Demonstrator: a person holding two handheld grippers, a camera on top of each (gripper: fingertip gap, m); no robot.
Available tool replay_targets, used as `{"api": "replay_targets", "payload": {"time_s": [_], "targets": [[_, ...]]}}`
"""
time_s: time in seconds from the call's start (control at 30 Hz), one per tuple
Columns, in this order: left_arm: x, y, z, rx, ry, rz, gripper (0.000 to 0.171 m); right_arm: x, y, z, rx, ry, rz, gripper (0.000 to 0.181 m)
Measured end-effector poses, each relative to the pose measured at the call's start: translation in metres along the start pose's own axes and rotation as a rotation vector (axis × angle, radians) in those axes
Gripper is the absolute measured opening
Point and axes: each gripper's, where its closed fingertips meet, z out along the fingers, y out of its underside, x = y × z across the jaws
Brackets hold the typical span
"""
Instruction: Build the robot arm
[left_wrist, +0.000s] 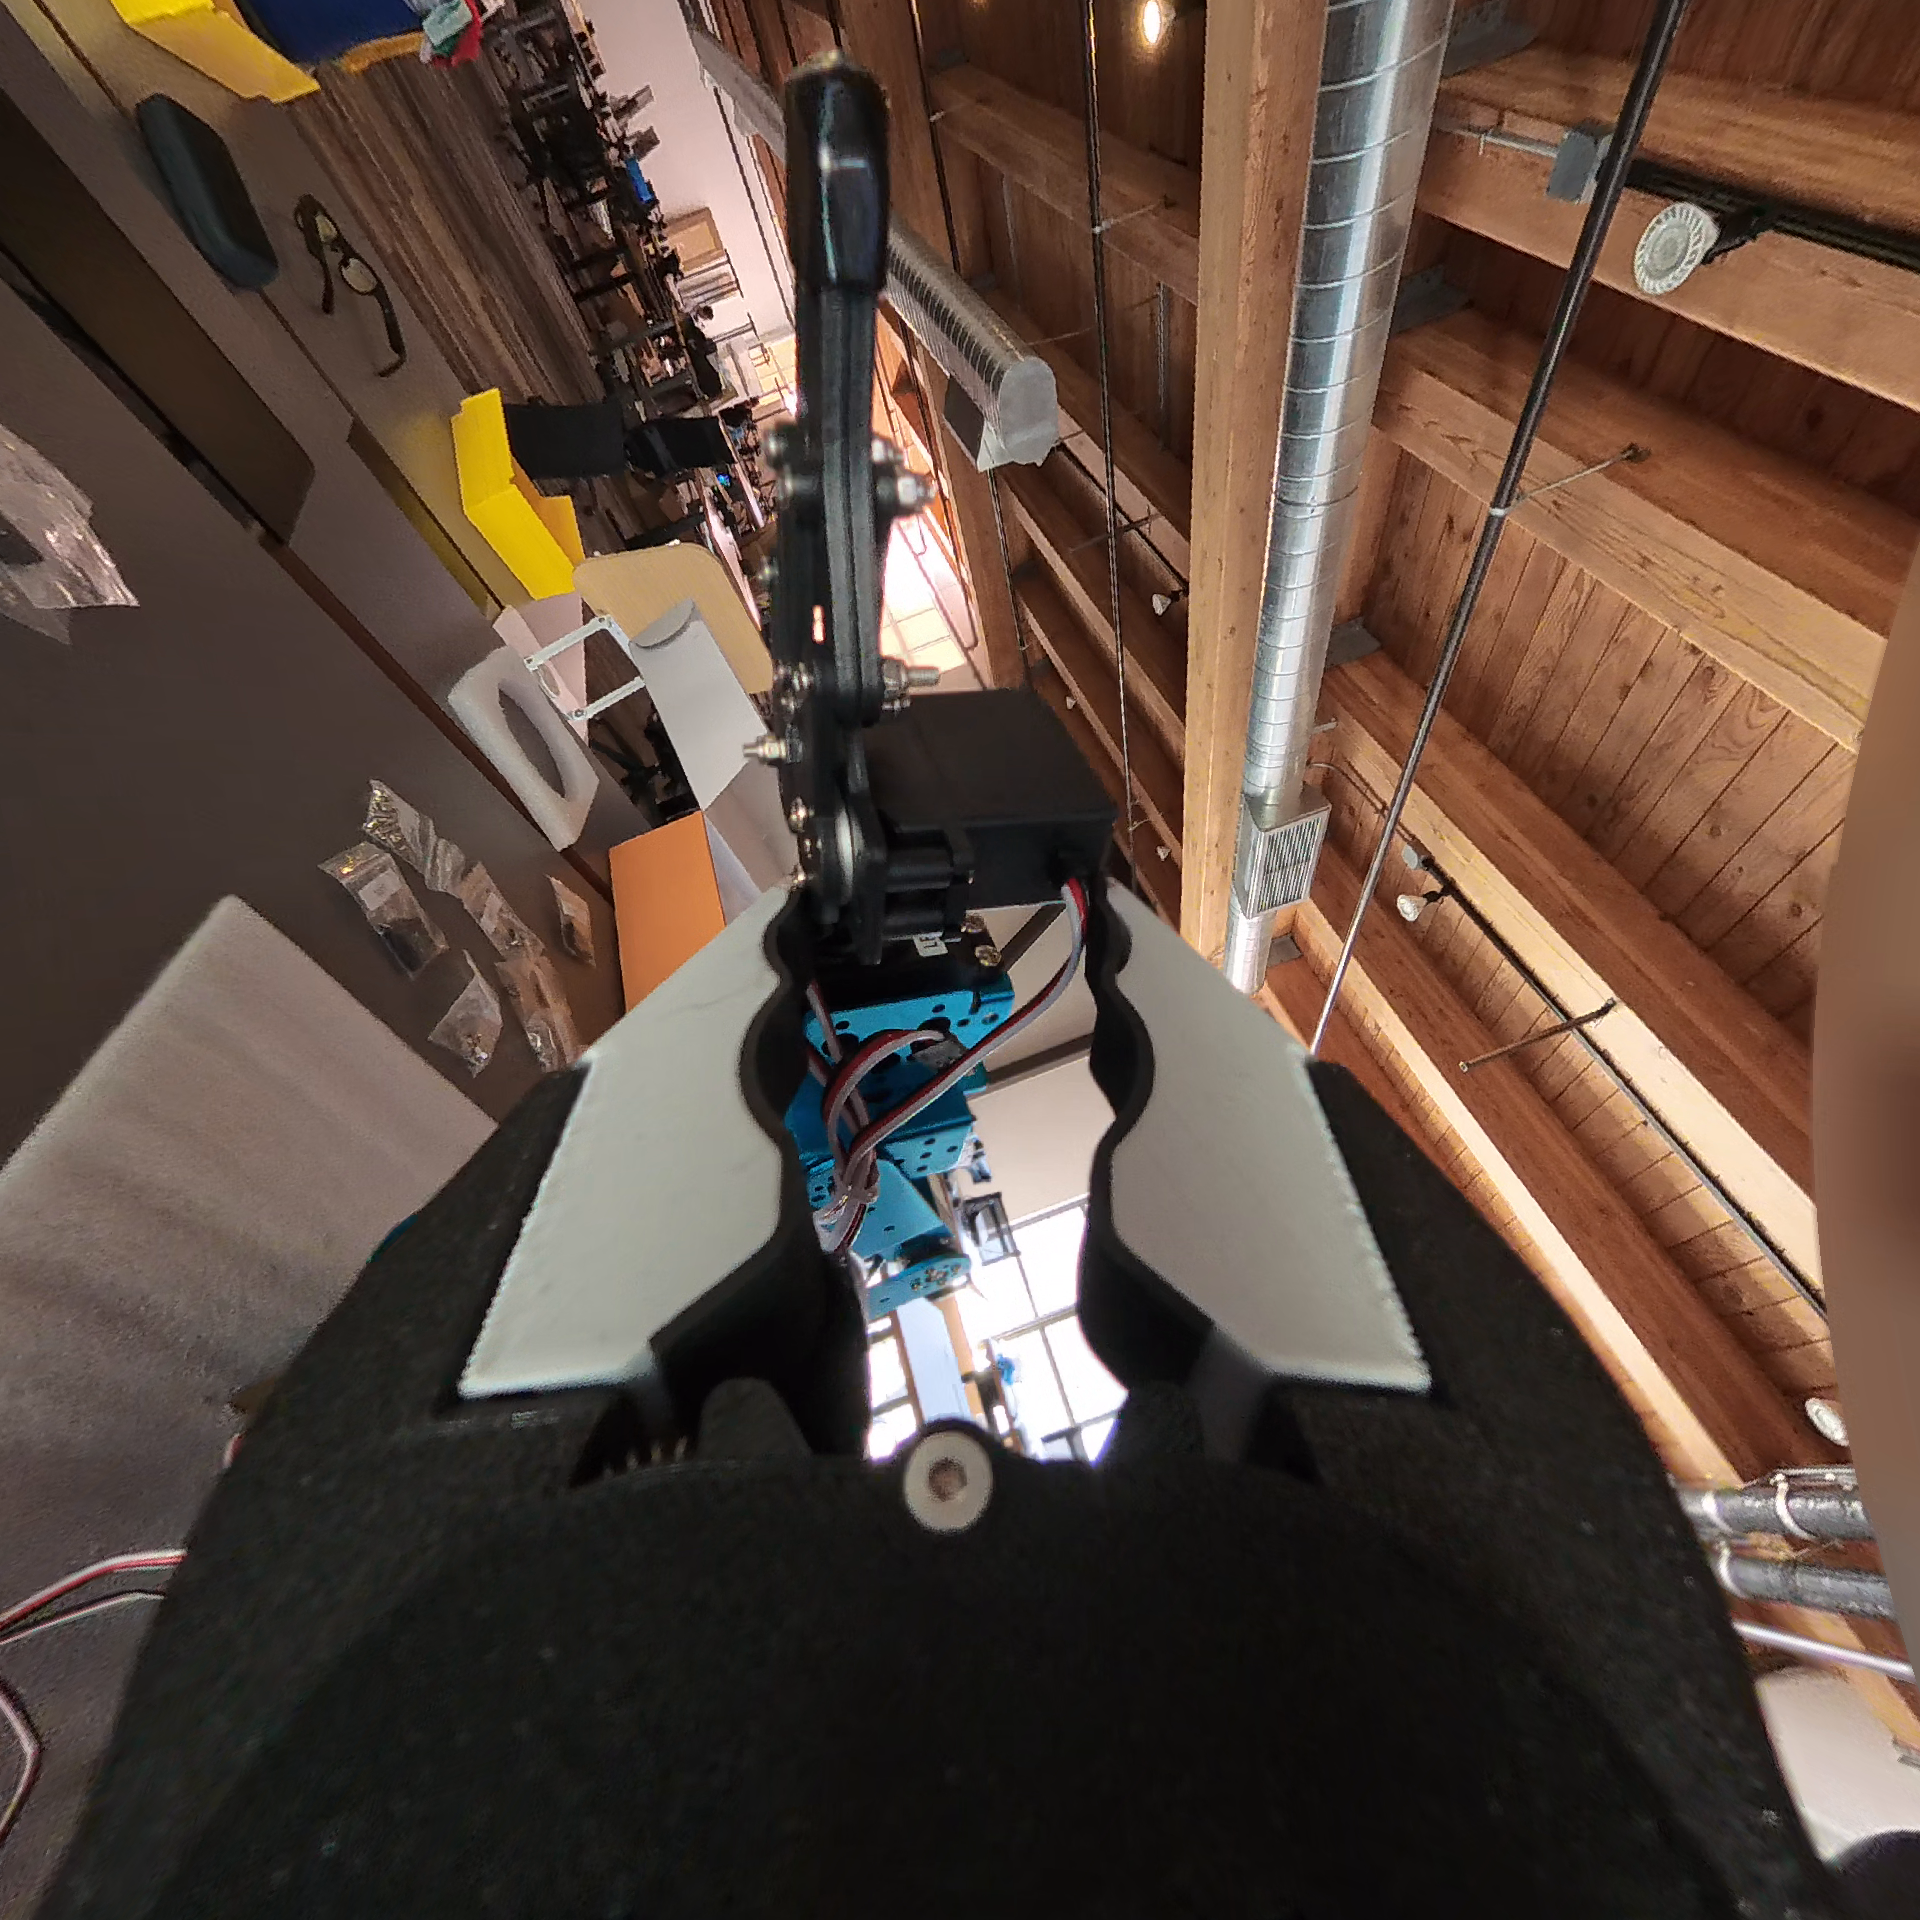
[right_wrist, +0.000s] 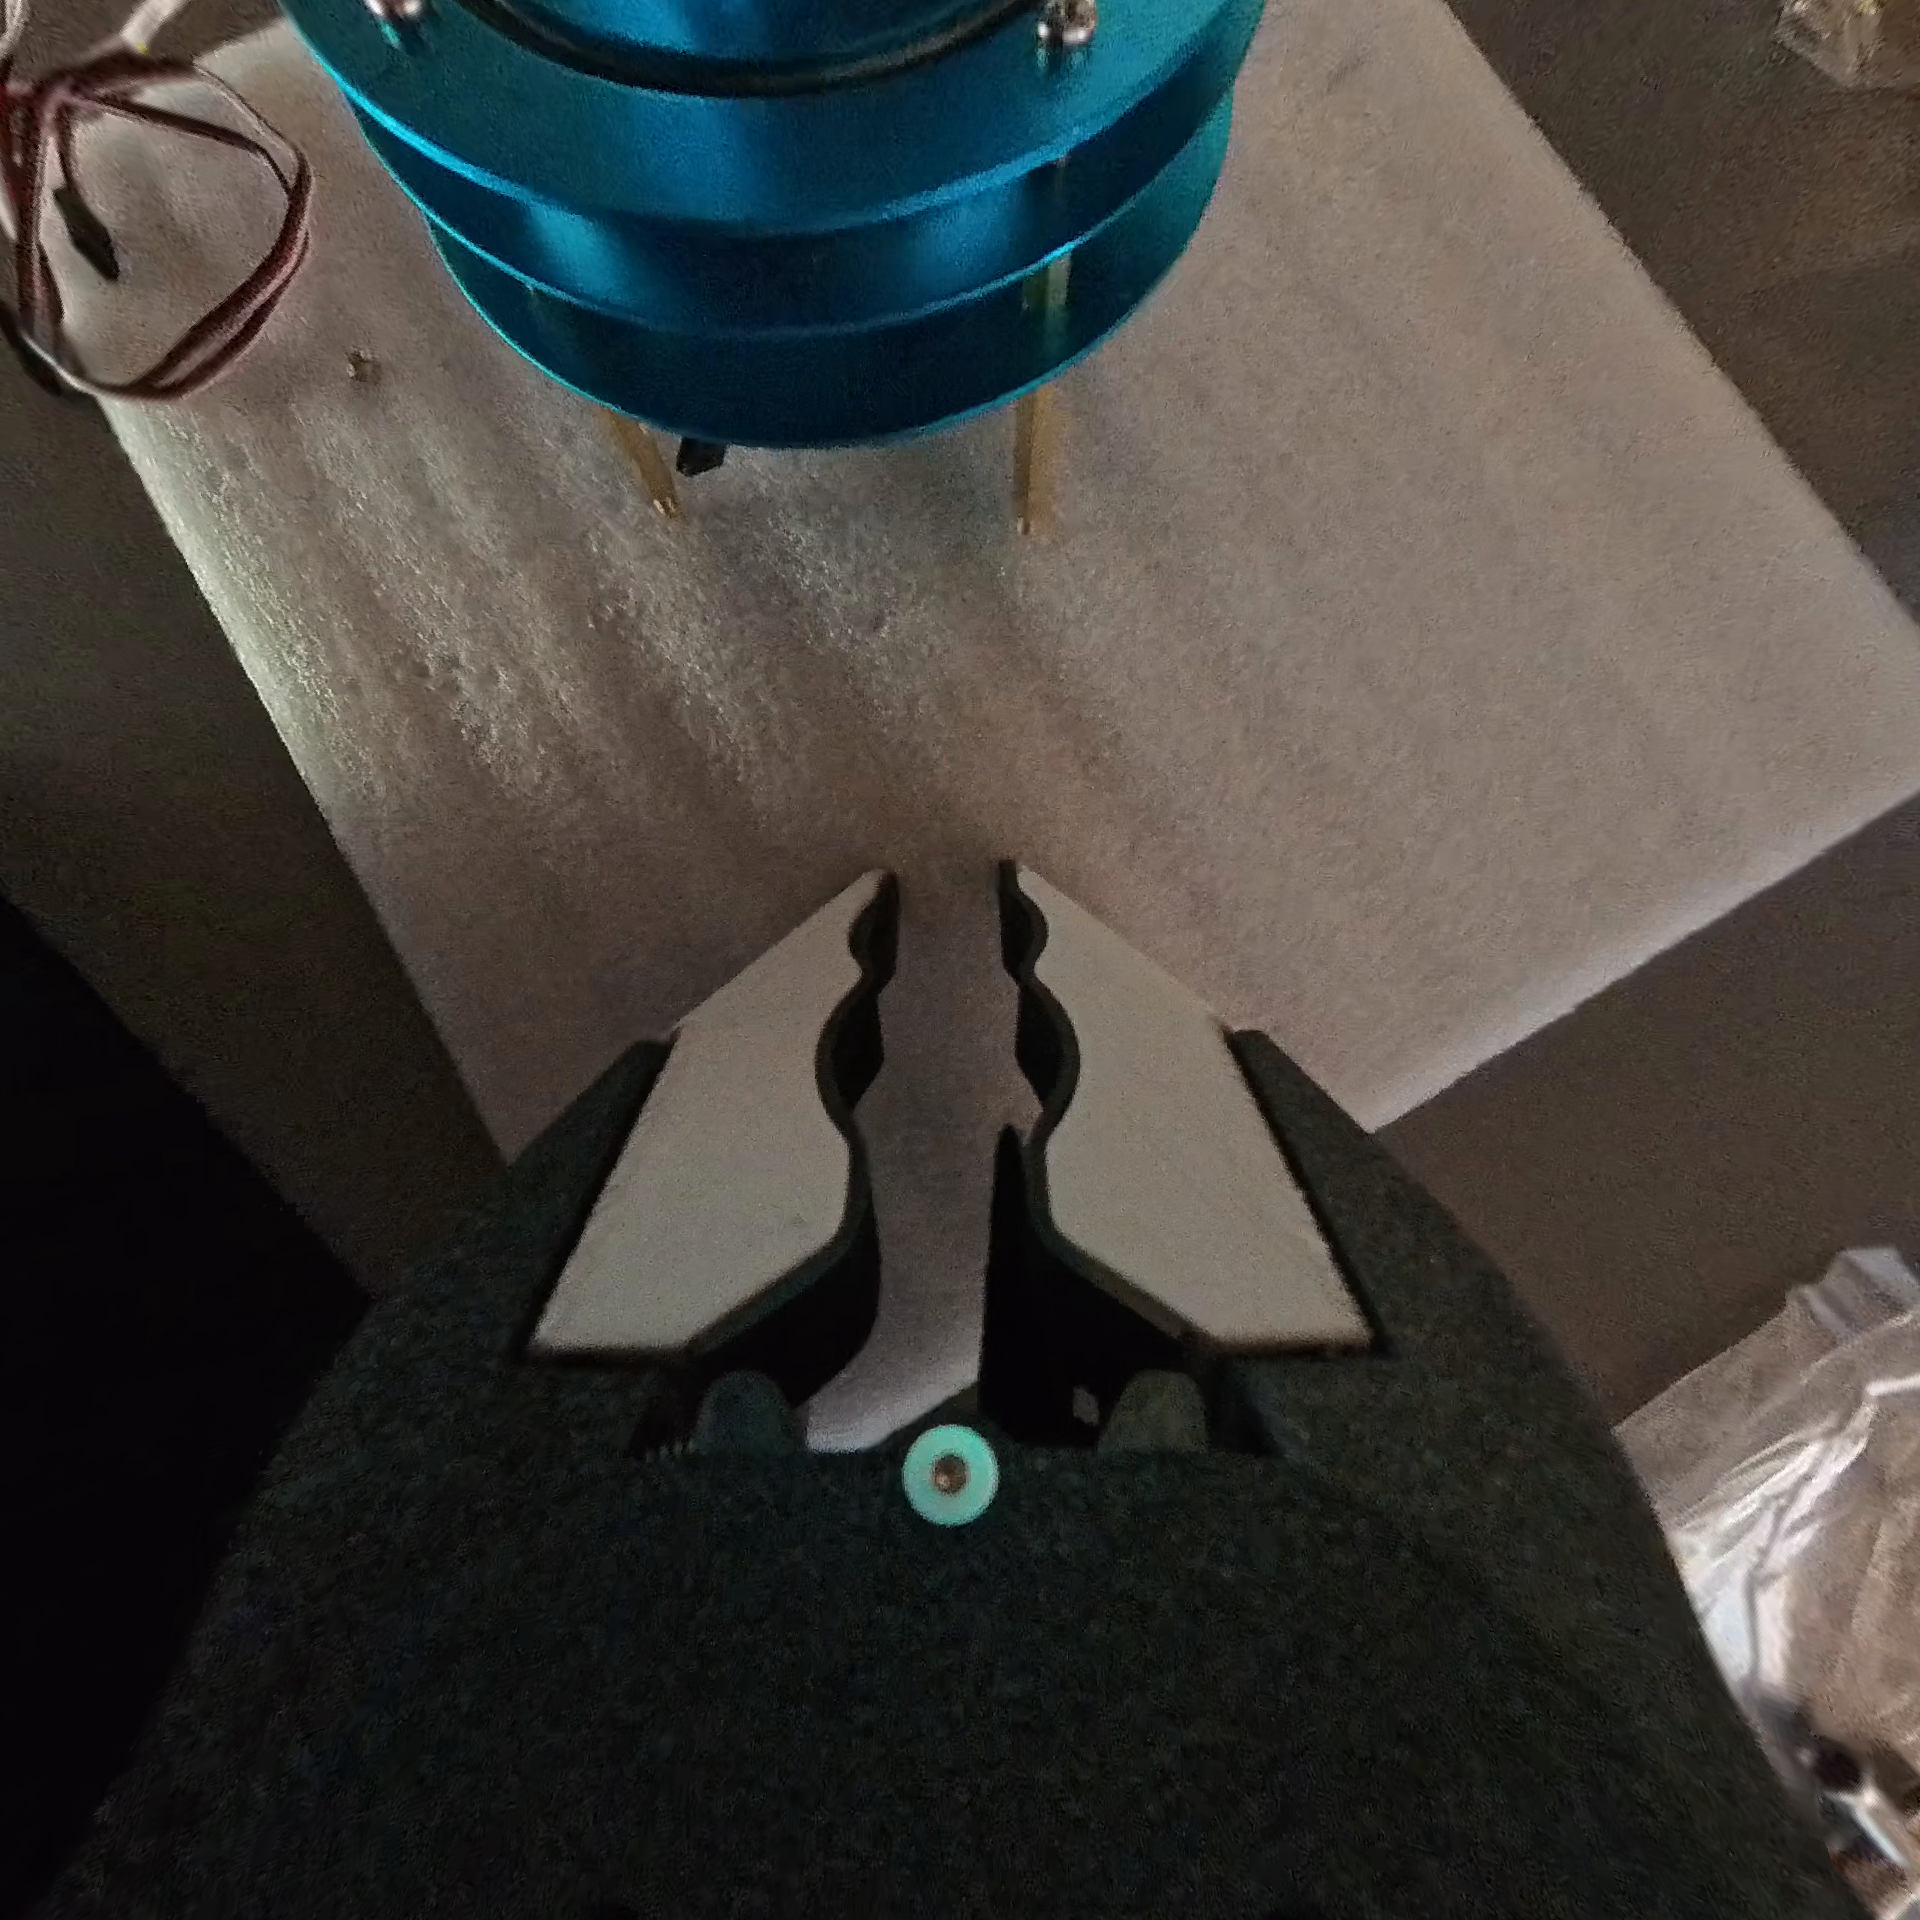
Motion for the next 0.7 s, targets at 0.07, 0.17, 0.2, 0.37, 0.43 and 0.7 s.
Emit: {"api": "replay_targets", "payload": {"time_s": [0.07,0.17,0.2,0.37,0.43,0.7], "targets": [[-0.001,-0.002,0.001,0.009,0.000,-0.010,0.052,0.009,-0.002,0.001,-0.005,0.005,-0.037,0.019],[-0.001,-0.003,0.004,0.011,0.001,-0.008,0.052,0.020,-0.007,0.005,-0.020,-0.017,-0.068,0.018],[-0.001,-0.002,0.005,0.010,0.002,-0.005,0.052,0.023,-0.008,0.006,-0.024,-0.031,-0.071,0.018],[0.004,0.003,0.011,-0.024,0.024,0.002,0.052,-0.016,-0.051,-0.015,0.123,-0.148,-0.249,0.012],[0.004,0.004,0.013,-0.026,0.026,0.005,0.052,-0.059,-0.071,-0.010,0.156,-0.278,-0.260,0.023],[-0.004,-0.004,0.012,-0.038,0.034,-0.030,0.053,-0.114,-0.101,0.058,0.146,-0.254,-0.257,0.011]]}}
